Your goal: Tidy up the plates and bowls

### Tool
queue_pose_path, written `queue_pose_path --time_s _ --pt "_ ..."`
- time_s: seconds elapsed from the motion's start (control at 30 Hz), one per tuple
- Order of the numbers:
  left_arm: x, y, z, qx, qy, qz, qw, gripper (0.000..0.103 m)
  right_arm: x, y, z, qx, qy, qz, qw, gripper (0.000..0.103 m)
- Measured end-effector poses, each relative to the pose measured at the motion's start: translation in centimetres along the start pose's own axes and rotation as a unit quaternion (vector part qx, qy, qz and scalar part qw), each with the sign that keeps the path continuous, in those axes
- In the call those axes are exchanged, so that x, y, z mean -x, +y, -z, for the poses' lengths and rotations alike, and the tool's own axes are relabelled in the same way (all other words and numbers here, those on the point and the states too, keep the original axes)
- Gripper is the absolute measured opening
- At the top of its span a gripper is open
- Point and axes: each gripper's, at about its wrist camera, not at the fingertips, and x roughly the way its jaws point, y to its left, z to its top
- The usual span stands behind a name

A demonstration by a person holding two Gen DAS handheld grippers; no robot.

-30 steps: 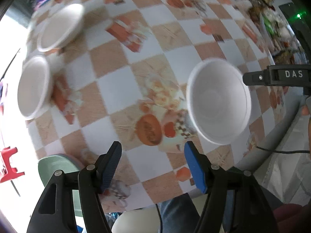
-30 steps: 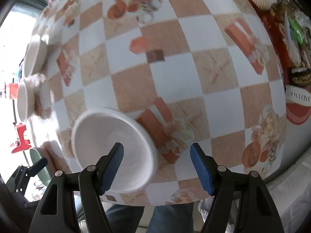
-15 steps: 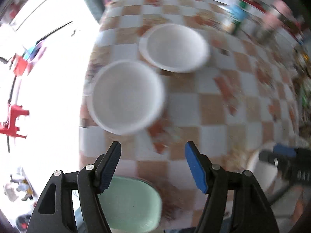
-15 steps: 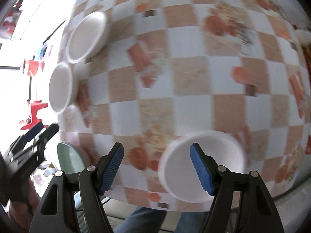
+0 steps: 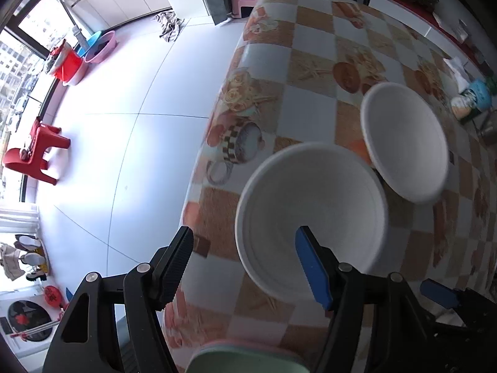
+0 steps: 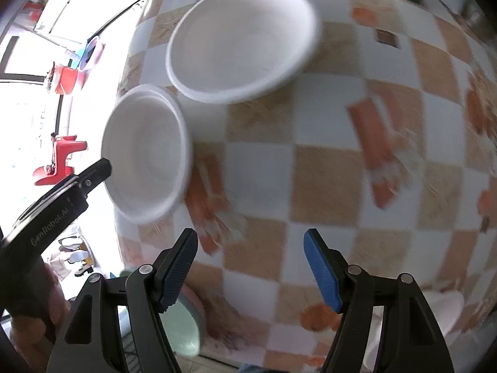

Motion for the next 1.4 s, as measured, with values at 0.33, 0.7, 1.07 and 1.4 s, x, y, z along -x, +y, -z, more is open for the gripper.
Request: queue_pose_path --time_s 0.33,0.7,1.07,1.4 --pt "-3.5 0.5 -1.7 -0.001 0.019 -0.011 0.9998 0.072 -3.2 2.6 -3.6 0.0 0.003 -0.002 1.0 0.072" --pt "-5.4 -1.0 -1.9 -0.015 0.043 0.017 0.9988 0.028 -4.6 3.5 -4.1 0.0 0.003 -0.039 0.999 0.022" --pt "-4.3 -6.6 3.9 -0.094 0.061 0.022 0.9935 0.027 -3.4 0.1 0.8 0.033 0.01 0.002 0.999 0.018" --pt "-2.8 -12.1 12.4 -0.17 0.075 0.018 0.9825 0.029 -2.5 -4.5 8.5 0.013 0.035 0.014 0.999 0.019"
